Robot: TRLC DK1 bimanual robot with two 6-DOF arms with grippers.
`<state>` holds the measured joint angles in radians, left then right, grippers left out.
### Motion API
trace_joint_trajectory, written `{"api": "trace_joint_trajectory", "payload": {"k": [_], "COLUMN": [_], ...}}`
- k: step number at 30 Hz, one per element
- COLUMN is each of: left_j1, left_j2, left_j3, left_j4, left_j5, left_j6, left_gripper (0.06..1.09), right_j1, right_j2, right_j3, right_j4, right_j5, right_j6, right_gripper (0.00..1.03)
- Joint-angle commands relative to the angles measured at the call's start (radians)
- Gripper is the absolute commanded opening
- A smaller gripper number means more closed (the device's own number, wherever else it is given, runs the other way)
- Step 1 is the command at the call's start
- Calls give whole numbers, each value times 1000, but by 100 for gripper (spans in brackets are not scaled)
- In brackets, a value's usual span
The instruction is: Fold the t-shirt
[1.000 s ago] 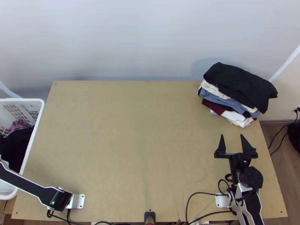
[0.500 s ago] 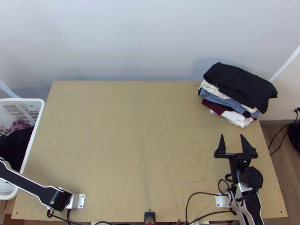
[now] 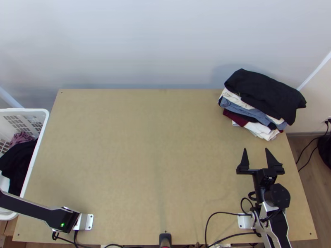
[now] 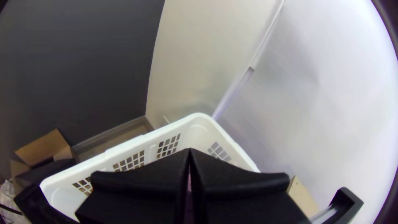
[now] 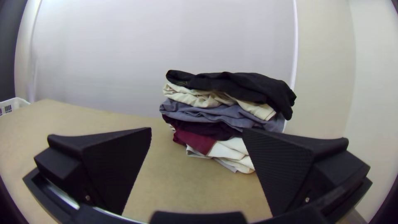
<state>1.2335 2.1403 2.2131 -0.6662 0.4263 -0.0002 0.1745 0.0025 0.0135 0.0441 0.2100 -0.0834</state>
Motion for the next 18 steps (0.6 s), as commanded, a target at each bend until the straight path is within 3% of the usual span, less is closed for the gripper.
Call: {"api": "trace_joint_trajectory", "payload": {"k": [1, 3, 4, 7, 11, 18], "left_j1": [-12, -19, -23, -32, -42, -62], "left_j2": [55, 87, 102, 155, 256, 421], "left_j3": [-7, -3, -3, -4, 0, 26], "left_j4": [-107, -194, -231, -289, -319, -311], "left_j5": [9, 9, 9, 3, -3, -43], "left_j6": [-3, 23, 40, 51, 48, 42], "left_gripper": [15, 57, 67, 82, 88, 88], "right_j1": [-3, -3, -3, -3, -3, -3], "right_j2": [-4, -4, -4, -4, -4, -4], "right_j3": [-10, -10, -10, -10, -10, -10], "right_j4": [-7, -7, -9, -9, -9, -7], "right_j5": [3, 3, 3, 3, 3, 3], "right_j6": [-15, -15, -15, -15, -15, -15], "right_gripper": [99, 99, 99, 99, 99, 99]}}
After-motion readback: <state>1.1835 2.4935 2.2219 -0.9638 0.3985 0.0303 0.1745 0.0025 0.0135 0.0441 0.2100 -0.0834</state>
